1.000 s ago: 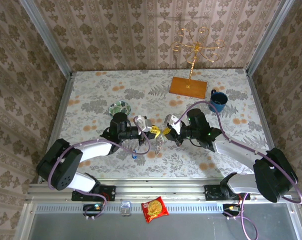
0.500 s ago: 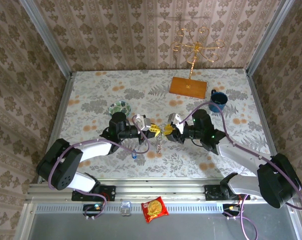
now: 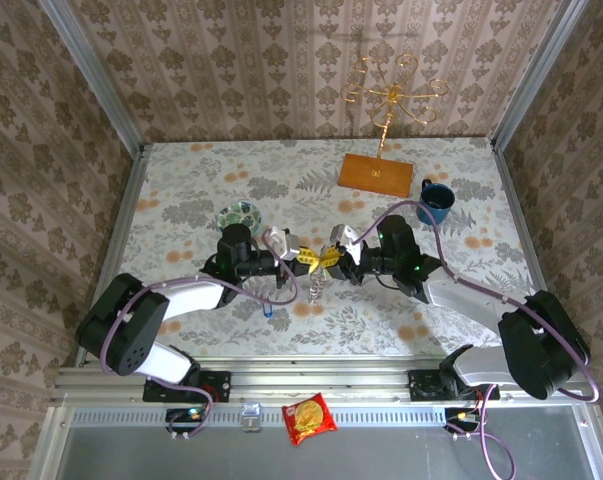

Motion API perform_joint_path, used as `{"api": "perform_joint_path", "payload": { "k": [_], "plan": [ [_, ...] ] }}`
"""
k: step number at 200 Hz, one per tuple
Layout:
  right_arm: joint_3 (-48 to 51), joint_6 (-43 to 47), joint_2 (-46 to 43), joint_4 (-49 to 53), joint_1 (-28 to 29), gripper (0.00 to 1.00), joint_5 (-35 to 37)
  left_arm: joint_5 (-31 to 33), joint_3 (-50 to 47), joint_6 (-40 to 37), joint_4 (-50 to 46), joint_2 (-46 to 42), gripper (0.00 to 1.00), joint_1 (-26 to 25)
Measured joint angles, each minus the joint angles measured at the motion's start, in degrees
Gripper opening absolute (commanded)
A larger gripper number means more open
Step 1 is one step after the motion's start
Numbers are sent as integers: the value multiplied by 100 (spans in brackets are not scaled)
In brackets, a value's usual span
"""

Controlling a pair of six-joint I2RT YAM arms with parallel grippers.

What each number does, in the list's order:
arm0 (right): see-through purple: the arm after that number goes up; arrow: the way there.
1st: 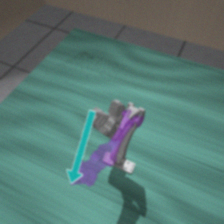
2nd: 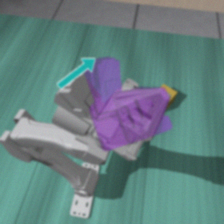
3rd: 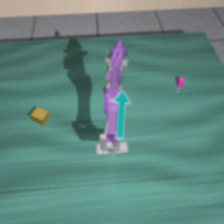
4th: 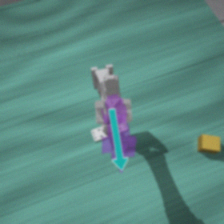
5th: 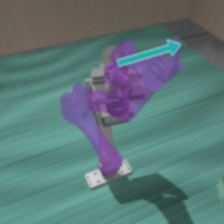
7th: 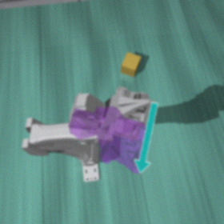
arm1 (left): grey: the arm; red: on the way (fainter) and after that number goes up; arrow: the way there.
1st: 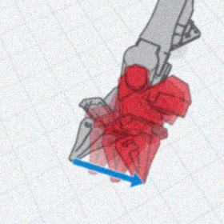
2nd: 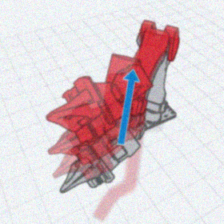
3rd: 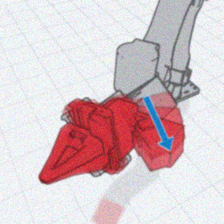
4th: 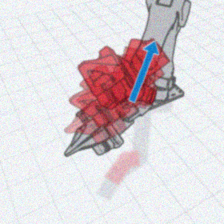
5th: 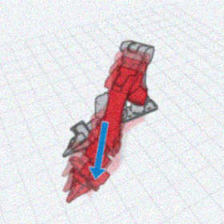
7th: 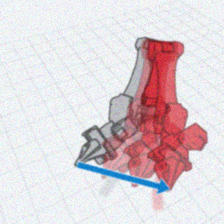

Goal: Put the keys on the keyring

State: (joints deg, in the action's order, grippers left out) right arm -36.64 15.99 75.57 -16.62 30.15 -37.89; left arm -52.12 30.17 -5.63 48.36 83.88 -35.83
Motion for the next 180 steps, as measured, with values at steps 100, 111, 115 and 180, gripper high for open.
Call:
{"api": "perform_joint_path", "payload": {
  "k": [100,111,115,180],
  "plan": [
    [-468,702,35,1058,24,0,-50,181,-4,-413,-671,-125,27,4],
    [-634,879,44,1384,66,0,7,260,7,-595,-973,-216,27,-55],
    [-699,935,48,1497,83,0,24,275,11,-643,-1047,-240,27,-59],
    [-1412,1722,133,2787,317,0,450,393,374,-1370,-2159,-402,0,-118]
  ]
}}
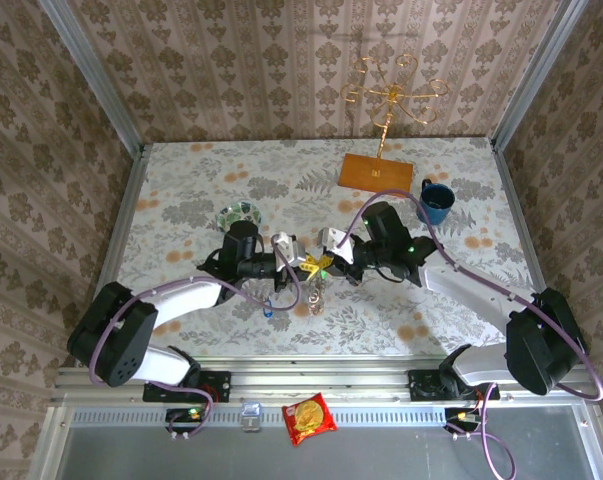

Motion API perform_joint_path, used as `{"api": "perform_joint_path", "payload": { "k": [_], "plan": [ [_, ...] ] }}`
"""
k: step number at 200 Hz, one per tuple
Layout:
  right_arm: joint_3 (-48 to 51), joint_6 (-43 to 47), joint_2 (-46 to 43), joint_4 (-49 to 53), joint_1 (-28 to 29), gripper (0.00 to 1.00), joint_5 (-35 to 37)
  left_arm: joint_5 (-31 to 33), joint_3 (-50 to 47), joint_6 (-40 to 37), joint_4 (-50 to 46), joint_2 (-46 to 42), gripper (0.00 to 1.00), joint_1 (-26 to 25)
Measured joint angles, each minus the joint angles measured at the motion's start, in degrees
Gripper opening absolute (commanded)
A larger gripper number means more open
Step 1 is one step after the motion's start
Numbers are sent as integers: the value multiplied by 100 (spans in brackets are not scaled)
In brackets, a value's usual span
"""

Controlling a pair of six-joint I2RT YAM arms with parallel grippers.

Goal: Put the keys on the keyring

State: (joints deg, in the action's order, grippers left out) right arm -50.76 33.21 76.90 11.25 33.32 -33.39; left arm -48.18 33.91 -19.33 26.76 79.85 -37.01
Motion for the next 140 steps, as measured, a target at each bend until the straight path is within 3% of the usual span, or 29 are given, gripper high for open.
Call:
{"api": "perform_joint_path", "payload": {
  "k": [55,140],
  "plan": [
    [-31,114,0,105,22,0,109,42,186,-385,-540,-63,0,-4],
    [330,-262,-256,61,9,0,420,22,186,-455,-601,-87,0,-20]
  ]
}}
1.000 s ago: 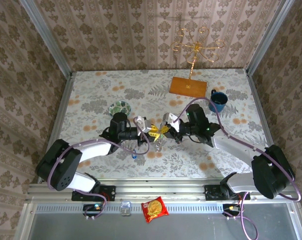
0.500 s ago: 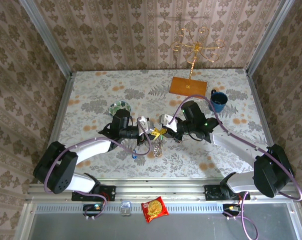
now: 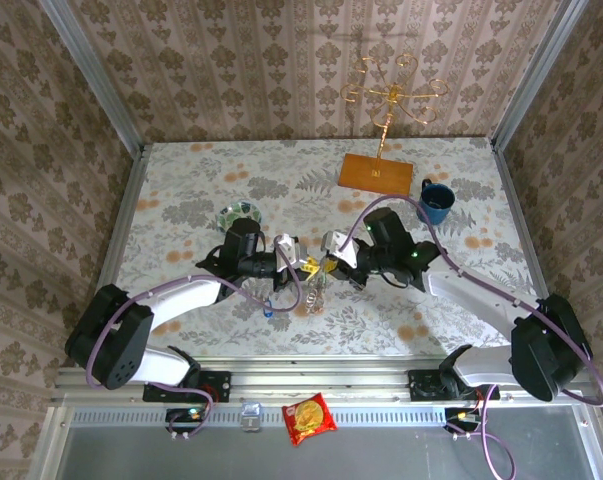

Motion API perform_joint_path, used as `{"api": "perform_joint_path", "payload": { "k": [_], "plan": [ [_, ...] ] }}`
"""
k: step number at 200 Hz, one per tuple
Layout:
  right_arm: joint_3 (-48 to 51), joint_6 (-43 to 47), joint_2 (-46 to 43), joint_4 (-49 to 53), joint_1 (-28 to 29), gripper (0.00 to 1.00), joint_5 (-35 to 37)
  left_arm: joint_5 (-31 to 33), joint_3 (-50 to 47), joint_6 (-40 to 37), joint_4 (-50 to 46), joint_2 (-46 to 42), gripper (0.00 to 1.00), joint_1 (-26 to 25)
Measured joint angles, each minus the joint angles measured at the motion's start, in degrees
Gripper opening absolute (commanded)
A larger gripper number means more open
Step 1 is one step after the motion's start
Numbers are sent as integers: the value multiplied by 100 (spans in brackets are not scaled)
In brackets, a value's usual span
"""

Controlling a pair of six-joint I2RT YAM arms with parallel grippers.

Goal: Put the keys on the keyring

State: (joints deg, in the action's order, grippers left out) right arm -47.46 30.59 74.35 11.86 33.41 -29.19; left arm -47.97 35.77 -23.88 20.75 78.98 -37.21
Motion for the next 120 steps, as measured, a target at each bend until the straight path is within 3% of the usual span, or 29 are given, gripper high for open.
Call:
{"api": "perform_joint_path", "payload": {
  "k": [84,107,120],
  "plan": [
    [407,-538,-35,-345,-4,0,24,26,-107,188,306,-9,0,11],
    [651,-841,-44,-855,-35,22,9,24,-195,393,546,-9,0,11],
    [870,-992,-114,-1200,-96,28,-15,22,-243,490,658,-9,0,13]
  ]
}}
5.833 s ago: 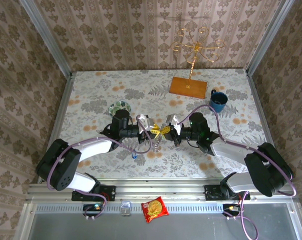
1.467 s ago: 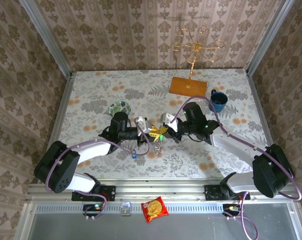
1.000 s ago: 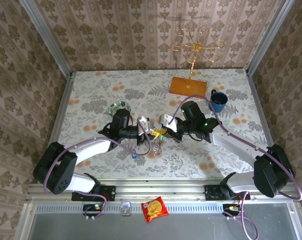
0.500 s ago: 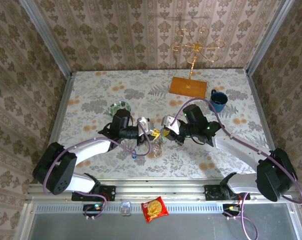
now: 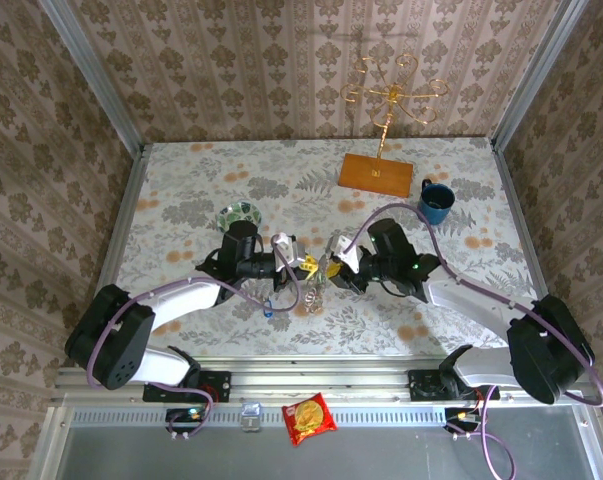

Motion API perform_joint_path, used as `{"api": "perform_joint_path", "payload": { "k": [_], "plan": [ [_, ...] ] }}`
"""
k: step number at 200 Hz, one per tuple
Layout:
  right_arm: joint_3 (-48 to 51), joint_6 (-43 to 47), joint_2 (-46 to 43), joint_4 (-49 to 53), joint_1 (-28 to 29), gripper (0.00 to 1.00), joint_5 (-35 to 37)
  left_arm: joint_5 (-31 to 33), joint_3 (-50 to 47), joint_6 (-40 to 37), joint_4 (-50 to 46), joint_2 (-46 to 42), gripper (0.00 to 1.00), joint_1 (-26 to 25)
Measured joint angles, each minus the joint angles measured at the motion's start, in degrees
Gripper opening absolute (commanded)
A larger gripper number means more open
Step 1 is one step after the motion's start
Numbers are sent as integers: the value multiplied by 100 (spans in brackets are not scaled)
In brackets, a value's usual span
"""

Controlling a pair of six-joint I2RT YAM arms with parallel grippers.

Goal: Put the keys on the keyring

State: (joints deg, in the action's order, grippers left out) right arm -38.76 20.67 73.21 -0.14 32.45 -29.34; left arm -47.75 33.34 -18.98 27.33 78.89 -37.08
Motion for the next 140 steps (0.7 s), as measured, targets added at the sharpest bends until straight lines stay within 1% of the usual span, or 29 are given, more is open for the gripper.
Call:
{"api": "perform_joint_path", "payload": {
  "k": [5,22,54,110,140],
  "plan": [
    [79,-15,-42,-96,-31,30,-13,-2,-15,37,35,0,0,2],
    [289,-142,-186,-363,-107,32,-74,-26,-83,175,195,0,0,4],
    [315,-216,-192,-682,-127,36,-140,-61,-179,428,503,2,0,44],
    [424,-444,297,-1311,4,40,-238,-68,-188,682,780,4,0,79],
    [463,-542,546,-1679,96,40,-225,-66,-188,763,855,24,0,79]
  ]
}}
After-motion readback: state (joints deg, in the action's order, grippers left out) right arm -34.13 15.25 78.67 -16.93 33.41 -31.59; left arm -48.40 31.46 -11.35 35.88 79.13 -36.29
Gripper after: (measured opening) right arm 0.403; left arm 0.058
